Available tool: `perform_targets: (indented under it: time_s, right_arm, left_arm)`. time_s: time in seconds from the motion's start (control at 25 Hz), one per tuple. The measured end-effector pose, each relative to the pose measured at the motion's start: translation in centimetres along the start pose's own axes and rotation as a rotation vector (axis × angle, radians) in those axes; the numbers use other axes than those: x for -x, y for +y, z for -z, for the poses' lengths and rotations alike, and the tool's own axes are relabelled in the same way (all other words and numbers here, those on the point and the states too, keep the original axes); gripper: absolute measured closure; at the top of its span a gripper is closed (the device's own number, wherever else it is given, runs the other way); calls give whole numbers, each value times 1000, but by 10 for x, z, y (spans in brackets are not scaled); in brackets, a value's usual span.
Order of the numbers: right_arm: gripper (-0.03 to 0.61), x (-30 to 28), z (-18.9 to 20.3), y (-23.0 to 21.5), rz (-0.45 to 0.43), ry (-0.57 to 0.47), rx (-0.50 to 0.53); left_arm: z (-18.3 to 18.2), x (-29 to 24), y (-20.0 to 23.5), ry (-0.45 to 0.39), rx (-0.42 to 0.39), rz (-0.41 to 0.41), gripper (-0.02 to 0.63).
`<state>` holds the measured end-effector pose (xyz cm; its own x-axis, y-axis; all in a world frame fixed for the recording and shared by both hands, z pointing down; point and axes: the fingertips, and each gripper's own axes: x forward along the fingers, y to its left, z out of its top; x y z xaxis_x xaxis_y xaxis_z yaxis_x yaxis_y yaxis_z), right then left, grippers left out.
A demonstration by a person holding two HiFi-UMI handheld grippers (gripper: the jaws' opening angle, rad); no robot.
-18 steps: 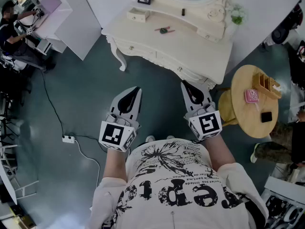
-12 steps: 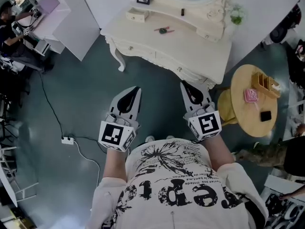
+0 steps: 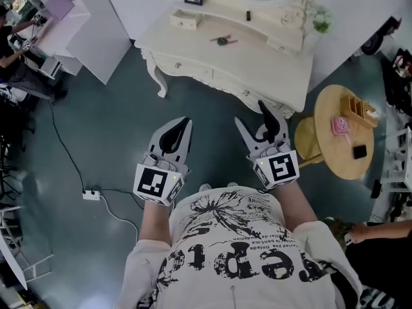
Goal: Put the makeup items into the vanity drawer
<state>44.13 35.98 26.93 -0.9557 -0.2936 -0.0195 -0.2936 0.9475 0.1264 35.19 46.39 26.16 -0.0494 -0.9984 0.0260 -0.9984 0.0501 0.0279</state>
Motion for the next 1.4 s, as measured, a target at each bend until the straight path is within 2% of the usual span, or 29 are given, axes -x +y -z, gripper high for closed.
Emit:
perform_targets:
  time_s: [0.04, 0.08, 0.16, 0.44, 0.68, 1.0, 1.2, 1.4]
  right_arm:
    - [138, -6, -1, 6, -13, -8, -3]
    - [83, -11, -2, 10, -17, -12, -7]
    - [52, -22, 1, 17, -13, -1, -4]
    - [52, -67, 27, 34, -49, 102, -51]
    - [61, -132, 49, 4, -68, 140, -68]
    - [63, -250, 74, -95, -66, 192, -134]
    - [64, -313, 86, -174, -47, 221, -142]
    - [66, -359, 107, -231, -20, 270, -161]
  left_arm:
    - [1, 4, 6, -2, 3, 2, 601]
    - [3, 8, 13, -4, 8, 2, 601]
    - [7, 15, 28, -5, 18, -4, 601]
    - [26, 23, 79, 7, 69, -60, 601]
    - [35, -19, 124, 28, 72, -97, 601]
    - [18, -137, 195, 50, 24, -125, 601]
    - [0, -236, 232, 38, -9, -103, 601]
    - [0, -317, 256, 51, -13, -57, 601]
